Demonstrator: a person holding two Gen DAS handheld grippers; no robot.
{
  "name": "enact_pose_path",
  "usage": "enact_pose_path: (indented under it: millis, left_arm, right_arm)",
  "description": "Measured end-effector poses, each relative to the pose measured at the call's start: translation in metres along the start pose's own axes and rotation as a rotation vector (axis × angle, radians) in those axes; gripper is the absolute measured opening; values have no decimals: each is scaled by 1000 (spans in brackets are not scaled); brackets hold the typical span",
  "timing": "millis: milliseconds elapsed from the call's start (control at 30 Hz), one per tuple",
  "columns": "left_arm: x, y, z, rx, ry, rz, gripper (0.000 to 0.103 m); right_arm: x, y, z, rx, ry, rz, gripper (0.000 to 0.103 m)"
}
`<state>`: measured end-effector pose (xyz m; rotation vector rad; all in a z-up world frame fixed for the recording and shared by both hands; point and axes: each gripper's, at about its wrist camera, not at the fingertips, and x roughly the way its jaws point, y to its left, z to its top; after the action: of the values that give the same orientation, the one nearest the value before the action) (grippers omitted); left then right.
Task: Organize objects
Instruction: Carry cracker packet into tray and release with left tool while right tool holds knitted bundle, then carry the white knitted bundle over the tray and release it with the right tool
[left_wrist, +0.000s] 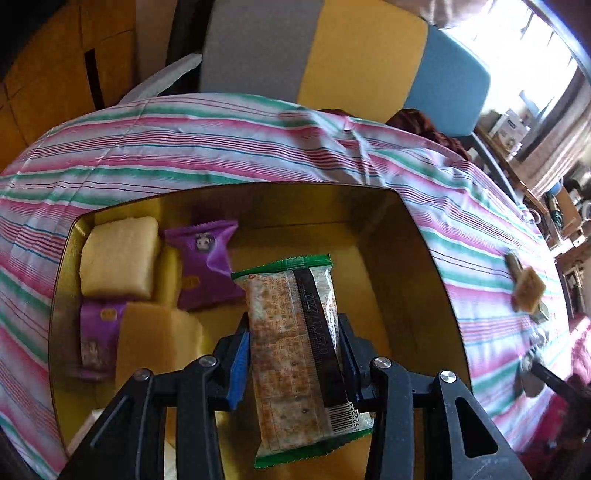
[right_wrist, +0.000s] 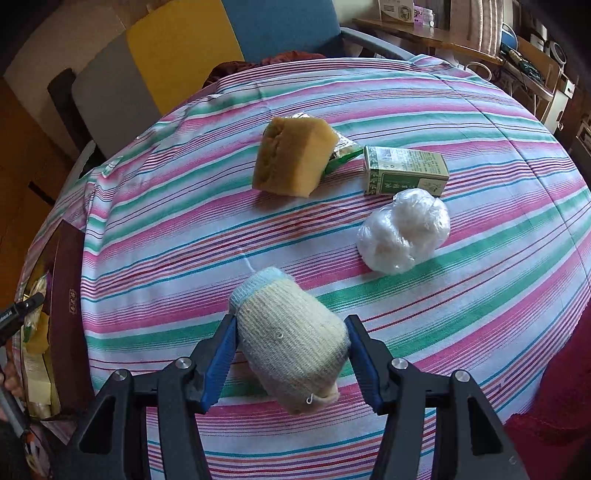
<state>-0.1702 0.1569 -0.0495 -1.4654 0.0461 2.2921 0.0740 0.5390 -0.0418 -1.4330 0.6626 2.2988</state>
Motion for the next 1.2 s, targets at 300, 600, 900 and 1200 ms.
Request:
enact_pose_path:
  millis: [300, 600, 900, 1200]
  left_arm:
    - [43, 1, 34, 69, 0, 157, 44]
    - [34, 8, 29, 68, -50, 179, 62]
    - [-39, -7, -8, 85, -210, 153, 70]
    - [-98, -14, -56, 91, -326, 131, 71]
  right_arm:
    - [2, 7, 0, -38, 7, -4, 59]
    - [2, 8, 1, -40, 7, -6, 59]
    - [2, 12, 0, -58, 5, -24, 59]
    - [3, 17, -2, -87, 2, -52, 59]
